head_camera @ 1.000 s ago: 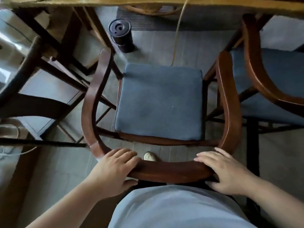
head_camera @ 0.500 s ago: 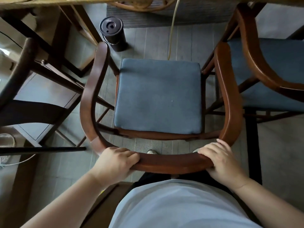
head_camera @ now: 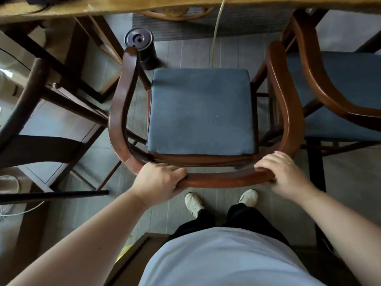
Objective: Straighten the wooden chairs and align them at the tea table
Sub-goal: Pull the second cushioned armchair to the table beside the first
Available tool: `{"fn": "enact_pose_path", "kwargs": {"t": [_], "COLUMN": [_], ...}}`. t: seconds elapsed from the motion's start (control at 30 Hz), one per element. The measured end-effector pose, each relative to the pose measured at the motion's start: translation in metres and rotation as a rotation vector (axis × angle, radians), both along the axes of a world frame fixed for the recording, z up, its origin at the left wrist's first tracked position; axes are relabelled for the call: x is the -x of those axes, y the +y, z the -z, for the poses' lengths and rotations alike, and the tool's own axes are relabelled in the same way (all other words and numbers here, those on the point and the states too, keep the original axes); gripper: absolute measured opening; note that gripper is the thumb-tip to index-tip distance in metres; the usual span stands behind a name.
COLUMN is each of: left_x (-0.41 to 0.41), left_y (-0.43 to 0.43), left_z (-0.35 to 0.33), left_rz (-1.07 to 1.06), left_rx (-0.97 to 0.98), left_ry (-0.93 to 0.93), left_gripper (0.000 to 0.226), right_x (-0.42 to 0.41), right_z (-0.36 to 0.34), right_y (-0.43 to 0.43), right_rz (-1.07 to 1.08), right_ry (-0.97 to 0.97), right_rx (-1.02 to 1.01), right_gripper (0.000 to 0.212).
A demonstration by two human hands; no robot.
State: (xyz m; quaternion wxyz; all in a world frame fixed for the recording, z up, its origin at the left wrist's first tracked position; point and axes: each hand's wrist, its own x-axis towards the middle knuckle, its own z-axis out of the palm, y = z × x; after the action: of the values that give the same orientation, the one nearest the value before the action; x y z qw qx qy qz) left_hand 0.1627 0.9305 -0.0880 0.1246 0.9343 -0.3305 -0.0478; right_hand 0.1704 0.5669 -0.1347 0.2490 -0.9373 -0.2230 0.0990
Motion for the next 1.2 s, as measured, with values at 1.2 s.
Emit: {"fn": "enact_pose_path", "kwargs": {"t": [1.2], "left_x": [-0.090], "left_y": [0.047], "left_z": [0.003], "left_rz": [-0.074], "left_rx": [-0.072], "left_ry": [-0.004], "left_gripper": [0.037], "right_x": [-0.068], "right_z": [-0.002], "right_y": [0.050], "right_rz": [-0.001], "right_ry": [0.030], "right_rx": [-0.013], "right_gripper": [0.038]}}
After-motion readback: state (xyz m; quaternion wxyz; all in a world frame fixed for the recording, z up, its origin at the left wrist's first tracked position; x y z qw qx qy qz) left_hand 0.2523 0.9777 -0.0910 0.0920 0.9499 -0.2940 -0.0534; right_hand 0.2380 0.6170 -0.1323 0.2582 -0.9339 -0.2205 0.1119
